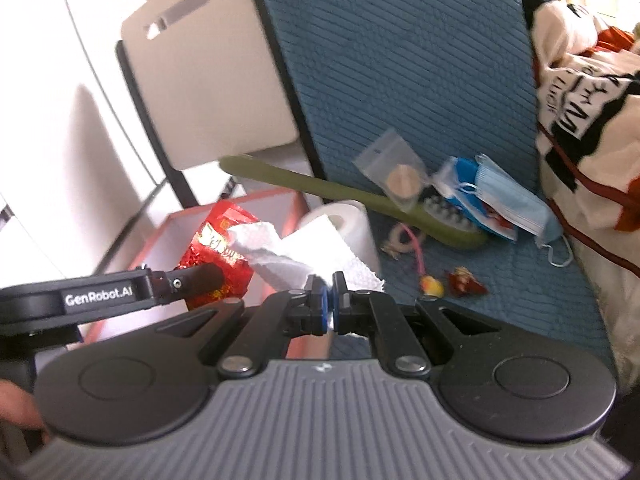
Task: Organize soft objects
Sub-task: 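Carry the red candy and the tissue in both tools over the pink box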
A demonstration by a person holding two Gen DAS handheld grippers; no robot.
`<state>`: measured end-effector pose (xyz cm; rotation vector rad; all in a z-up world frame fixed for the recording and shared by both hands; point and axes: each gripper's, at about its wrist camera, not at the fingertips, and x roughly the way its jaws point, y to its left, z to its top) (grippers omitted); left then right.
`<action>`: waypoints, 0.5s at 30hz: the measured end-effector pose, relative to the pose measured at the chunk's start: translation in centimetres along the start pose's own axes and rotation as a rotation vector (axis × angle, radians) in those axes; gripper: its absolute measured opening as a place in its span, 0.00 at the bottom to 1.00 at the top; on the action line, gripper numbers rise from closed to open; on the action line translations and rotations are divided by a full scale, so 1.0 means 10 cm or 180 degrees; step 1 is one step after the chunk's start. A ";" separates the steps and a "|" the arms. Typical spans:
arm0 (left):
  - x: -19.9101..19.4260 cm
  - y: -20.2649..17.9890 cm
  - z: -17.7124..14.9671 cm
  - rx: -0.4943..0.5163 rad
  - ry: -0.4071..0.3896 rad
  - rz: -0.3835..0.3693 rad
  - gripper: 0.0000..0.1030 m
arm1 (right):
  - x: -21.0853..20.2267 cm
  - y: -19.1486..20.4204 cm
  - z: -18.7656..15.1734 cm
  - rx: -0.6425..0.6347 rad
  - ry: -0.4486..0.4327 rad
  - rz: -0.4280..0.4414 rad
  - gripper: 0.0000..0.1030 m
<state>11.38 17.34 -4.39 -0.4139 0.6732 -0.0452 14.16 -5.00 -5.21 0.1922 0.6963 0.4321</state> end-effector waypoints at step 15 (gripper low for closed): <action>-0.53 0.59 0.28 -0.0155 -0.0107 0.0239 0.23 | 0.09 0.82 0.04 -0.0259 0.0015 0.0445 0.06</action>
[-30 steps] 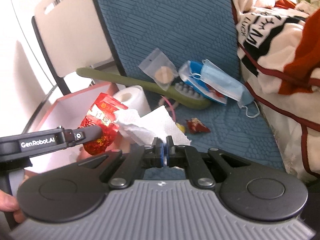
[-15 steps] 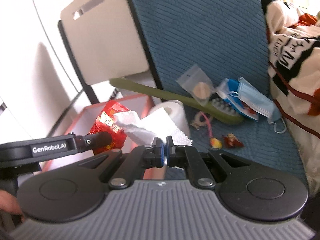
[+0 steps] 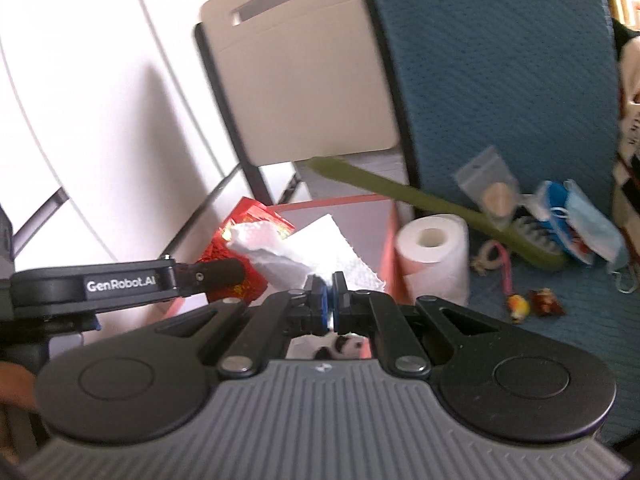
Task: Organize soft objects
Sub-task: 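Carry the red candy and the tissue in both tools over the pink box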
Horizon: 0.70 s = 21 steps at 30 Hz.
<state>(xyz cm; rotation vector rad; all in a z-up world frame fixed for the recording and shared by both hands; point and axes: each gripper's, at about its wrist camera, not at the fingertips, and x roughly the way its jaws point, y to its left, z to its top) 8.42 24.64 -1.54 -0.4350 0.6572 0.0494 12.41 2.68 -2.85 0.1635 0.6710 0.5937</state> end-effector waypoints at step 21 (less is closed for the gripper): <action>0.23 1.20 -0.13 -0.0389 0.0331 0.0576 0.23 | 1.07 0.56 -0.09 -0.0273 0.0748 0.0097 0.07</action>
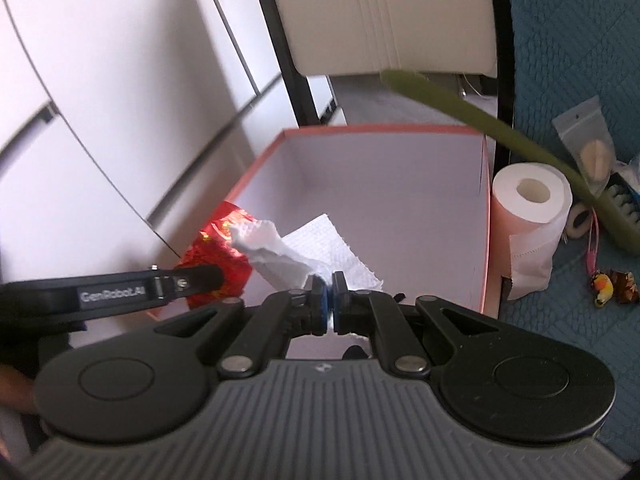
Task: Organize soft objects
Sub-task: 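Carry the red candy and the tissue in both tools over the pink box, then open both tools to drop the candy and tissue into the pink box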
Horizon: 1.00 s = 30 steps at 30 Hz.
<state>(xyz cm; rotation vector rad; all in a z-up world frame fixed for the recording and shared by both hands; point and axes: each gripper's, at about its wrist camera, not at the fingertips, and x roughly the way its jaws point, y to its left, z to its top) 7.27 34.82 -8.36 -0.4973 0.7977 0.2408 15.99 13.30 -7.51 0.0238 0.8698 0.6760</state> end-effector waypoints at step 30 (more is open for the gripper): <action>0.21 0.17 0.07 -0.0074 0.0131 0.0047 0.44 | 0.25 -0.13 0.05 0.0006 0.0090 -0.0018 0.50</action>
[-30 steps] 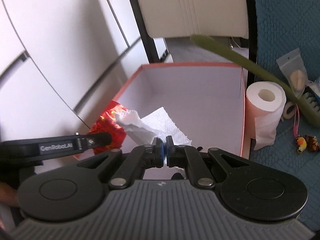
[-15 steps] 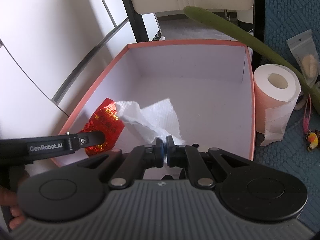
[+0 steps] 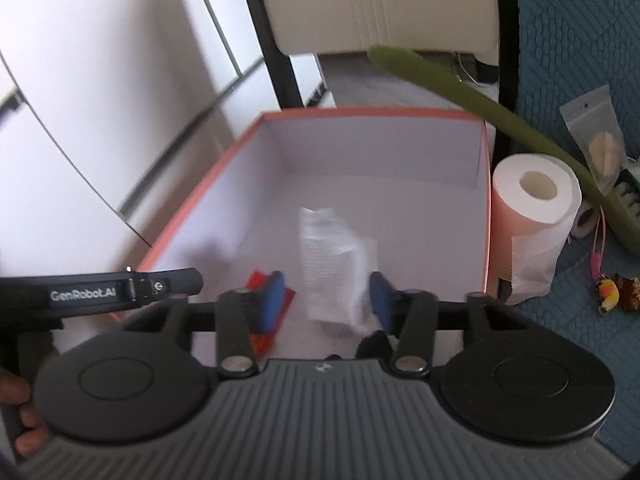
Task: Organize soft objects
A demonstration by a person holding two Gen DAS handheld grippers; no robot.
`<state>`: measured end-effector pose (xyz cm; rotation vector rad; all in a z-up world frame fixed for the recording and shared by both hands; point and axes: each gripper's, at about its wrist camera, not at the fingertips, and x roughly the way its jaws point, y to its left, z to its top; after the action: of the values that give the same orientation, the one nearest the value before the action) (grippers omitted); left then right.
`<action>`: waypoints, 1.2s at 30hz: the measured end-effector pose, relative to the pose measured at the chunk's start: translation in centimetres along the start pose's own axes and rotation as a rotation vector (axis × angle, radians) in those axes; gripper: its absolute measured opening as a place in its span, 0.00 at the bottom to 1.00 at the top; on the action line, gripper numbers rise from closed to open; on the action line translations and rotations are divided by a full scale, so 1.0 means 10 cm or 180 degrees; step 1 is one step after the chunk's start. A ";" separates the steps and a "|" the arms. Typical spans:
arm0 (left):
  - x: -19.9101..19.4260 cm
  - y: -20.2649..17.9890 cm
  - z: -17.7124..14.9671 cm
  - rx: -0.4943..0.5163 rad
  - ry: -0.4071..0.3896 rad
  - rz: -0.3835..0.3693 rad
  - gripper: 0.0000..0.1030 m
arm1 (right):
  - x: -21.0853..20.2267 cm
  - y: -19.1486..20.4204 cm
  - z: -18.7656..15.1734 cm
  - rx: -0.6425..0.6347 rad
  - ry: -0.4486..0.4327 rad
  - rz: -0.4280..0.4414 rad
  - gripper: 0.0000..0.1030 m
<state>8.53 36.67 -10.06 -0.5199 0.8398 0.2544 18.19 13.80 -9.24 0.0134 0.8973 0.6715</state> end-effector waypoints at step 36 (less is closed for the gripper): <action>-0.99 -1.57 -0.89 0.0682 -0.0330 -0.0529 0.44 | -1.89 -0.78 -0.70 0.0202 -0.0741 -0.0318 0.49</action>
<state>2.87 18.56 -2.14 -0.3699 0.7088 0.0372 9.07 -4.55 -2.37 0.1009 0.6899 0.5360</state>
